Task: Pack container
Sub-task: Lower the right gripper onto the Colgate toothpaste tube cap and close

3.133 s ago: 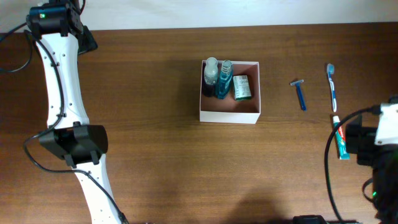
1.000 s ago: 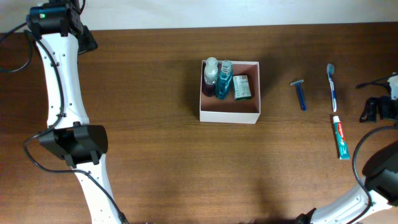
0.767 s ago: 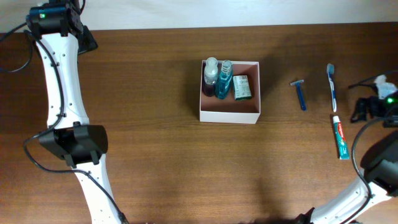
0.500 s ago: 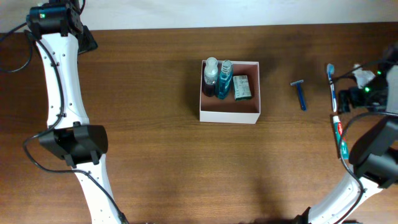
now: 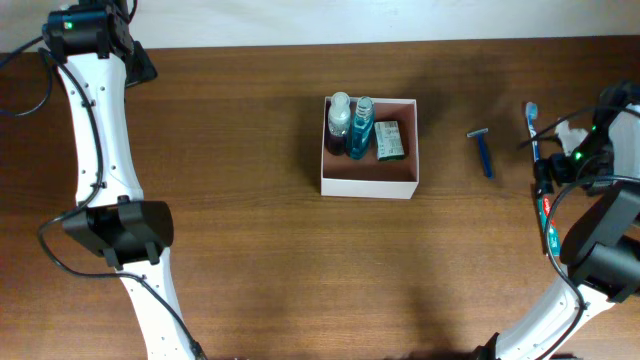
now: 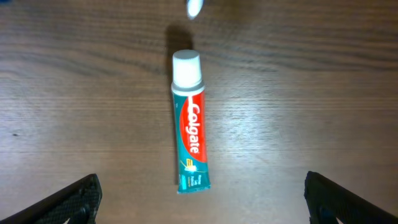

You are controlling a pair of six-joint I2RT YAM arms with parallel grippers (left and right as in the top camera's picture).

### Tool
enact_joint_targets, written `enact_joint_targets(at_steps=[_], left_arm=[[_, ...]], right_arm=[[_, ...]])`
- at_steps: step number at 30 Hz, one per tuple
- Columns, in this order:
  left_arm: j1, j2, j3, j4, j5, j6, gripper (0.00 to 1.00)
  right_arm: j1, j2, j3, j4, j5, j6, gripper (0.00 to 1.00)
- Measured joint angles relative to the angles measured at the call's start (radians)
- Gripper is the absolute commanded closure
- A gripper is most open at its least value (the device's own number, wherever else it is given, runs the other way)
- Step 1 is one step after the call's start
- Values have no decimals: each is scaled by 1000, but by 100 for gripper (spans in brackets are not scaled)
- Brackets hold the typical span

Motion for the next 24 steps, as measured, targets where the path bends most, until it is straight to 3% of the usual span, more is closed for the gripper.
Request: enact_joint_targets(at_steps=[15, 24], left_arm=[[0, 0, 0, 1, 0, 0, 1], [0, 0, 0, 0, 0, 0, 1]], right_arm=[[0, 0, -230, 246, -2, 9, 1], [-2, -8, -289, 280, -23, 14, 1]])
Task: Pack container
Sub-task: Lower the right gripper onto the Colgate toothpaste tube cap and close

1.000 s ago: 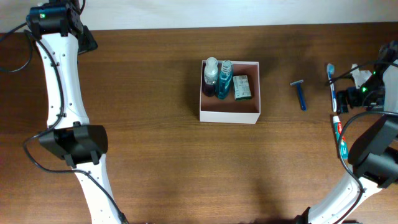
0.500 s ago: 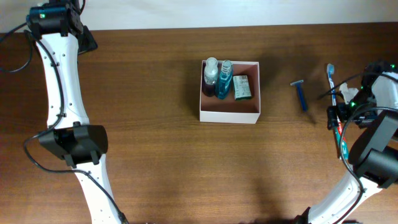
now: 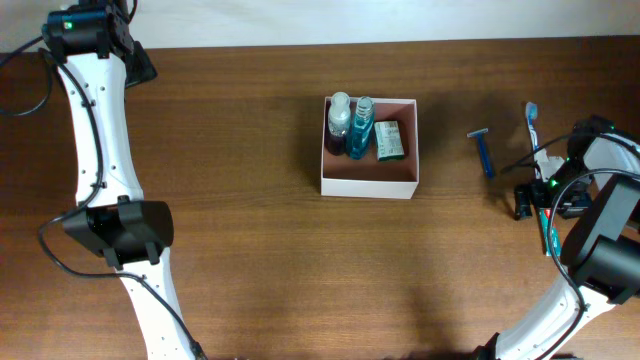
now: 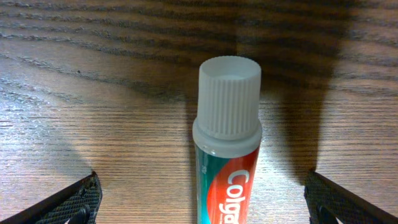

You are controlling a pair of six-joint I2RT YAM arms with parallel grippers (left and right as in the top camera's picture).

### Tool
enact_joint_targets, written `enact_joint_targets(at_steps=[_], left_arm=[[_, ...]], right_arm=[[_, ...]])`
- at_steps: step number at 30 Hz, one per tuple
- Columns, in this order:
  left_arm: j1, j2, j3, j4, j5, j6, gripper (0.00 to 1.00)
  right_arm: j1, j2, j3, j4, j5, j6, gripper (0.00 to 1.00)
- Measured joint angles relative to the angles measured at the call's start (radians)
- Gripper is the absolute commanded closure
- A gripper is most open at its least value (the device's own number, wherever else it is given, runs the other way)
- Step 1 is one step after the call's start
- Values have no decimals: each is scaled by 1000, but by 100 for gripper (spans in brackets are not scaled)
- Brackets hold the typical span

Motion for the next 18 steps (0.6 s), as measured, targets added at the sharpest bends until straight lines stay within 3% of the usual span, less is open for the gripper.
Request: enact_joint_targets(at_steps=[11, 12, 14, 16, 18], left_arm=[[0, 0, 0, 0, 0, 0, 1], [0, 0, 0, 0, 0, 0, 1], [0, 0, 0, 0, 0, 0, 1], [0, 0, 0, 0, 0, 0, 1], [0, 0, 0, 0, 0, 0, 1]], right_arm=[[-1, -6, -6, 24, -10, -1, 2], [-1, -6, -6, 25, -12, -1, 7], [-1, -6, -6, 26, -16, -5, 32], [0, -6, -6, 34, -19, -2, 42], [0, -6, -6, 35, -19, 3, 46]])
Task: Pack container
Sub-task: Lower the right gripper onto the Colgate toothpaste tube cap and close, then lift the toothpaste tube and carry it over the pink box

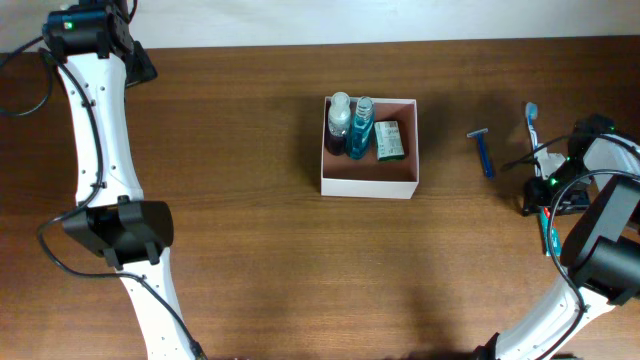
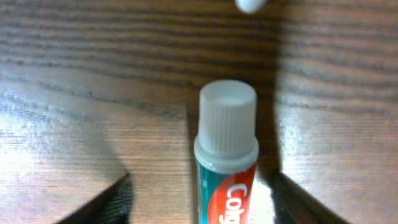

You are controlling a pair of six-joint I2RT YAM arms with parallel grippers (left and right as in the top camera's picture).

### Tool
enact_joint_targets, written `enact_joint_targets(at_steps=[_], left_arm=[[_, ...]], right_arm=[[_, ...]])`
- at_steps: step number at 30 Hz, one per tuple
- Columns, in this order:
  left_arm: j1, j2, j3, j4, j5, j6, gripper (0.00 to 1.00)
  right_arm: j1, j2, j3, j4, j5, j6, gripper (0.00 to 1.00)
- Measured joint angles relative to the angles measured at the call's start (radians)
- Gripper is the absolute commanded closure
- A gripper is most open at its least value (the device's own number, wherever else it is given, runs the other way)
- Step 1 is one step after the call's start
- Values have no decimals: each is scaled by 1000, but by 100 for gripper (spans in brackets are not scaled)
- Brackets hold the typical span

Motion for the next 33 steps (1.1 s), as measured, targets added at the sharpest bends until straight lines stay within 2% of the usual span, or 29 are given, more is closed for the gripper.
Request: enact_joint_targets(at_steps=[4, 6, 8, 13, 16, 20, 22, 33], left_arm=[[0, 0, 0, 0, 0, 0, 1], [0, 0, 0, 0, 0, 0, 1], [0, 0, 0, 0, 0, 0, 1], [0, 0, 0, 0, 0, 0, 1], [0, 0, 0, 0, 0, 0, 1], [0, 0, 0, 0, 0, 0, 1], [0, 0, 0, 0, 0, 0, 1], [0, 0, 0, 0, 0, 0, 1]], right_arm=[[0, 0, 0, -4, 1, 2, 50], [0, 0, 0, -15, 4, 1, 55], [0, 0, 0, -31, 12, 3, 64], [0, 0, -4, -41, 24, 2, 74], [0, 0, -4, -41, 27, 5, 75], [0, 0, -5, -44, 32, 5, 90], [0, 0, -4, -53, 33, 21, 95], [0, 7, 43, -122, 21, 221, 96]])
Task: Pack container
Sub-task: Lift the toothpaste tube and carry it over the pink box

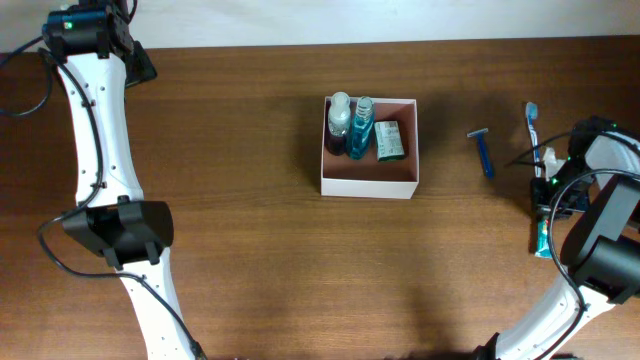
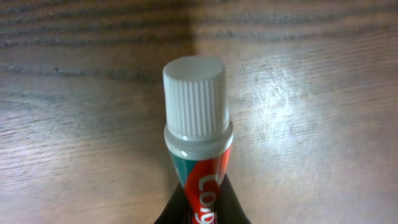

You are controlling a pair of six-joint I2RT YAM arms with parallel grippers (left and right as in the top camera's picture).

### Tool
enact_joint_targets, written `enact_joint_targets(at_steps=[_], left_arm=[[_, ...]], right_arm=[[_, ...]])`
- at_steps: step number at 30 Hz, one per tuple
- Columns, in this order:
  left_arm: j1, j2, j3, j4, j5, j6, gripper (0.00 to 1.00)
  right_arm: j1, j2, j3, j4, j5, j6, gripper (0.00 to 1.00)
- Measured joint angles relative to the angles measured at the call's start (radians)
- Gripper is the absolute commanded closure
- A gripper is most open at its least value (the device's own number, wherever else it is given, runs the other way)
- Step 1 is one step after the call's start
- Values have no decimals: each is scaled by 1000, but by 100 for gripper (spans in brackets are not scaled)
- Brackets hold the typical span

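Observation:
A Colgate toothpaste tube point(image 2: 200, 175) with a white cap points away from the camera in the right wrist view. My right gripper point(image 2: 202, 202) is shut on its body just behind the cap, with dark fingers pressed to both sides. Overhead, the right gripper point(image 1: 549, 196) is at the table's right edge, and the tube's teal tail point(image 1: 541, 239) shows below it. The white box point(image 1: 368, 182) at mid-table holds two bottles point(image 1: 351, 124) and a green packet point(image 1: 389, 141). My left arm point(image 1: 88, 30) reaches the far left corner; its fingers cannot be made out.
A blue razor point(image 1: 484, 151) and a blue toothbrush point(image 1: 532, 124) lie on the wood between the box and my right gripper. The box's right half has free room beside the green packet.
The right gripper's fingers stood apart on either side of the tube; now they are shut on it just behind the cap. The left arm has not moved.
The right gripper was wide open, well above the tube lying flat on the table. Then it was low over the cap, still wide open. Then its fingers were closer to the tube's sides, and now they clamp the tube.

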Motion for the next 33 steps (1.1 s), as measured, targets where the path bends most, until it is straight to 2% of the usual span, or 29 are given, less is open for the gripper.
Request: enact_joint_targets(at_steps=[5, 15, 23, 33], left_arm=[[0, 0, 0, 0, 0, 0, 1], [0, 0, 0, 0, 0, 0, 1], [0, 0, 0, 0, 0, 0, 1], [0, 0, 0, 0, 0, 0, 1]], right_arm=[[0, 7, 100, -101, -78, 65, 96], [15, 8, 366, -277, -423, 99, 96], [138, 8, 468, -220, -641, 141, 96], [421, 8, 468, -39, -668, 178, 95]])
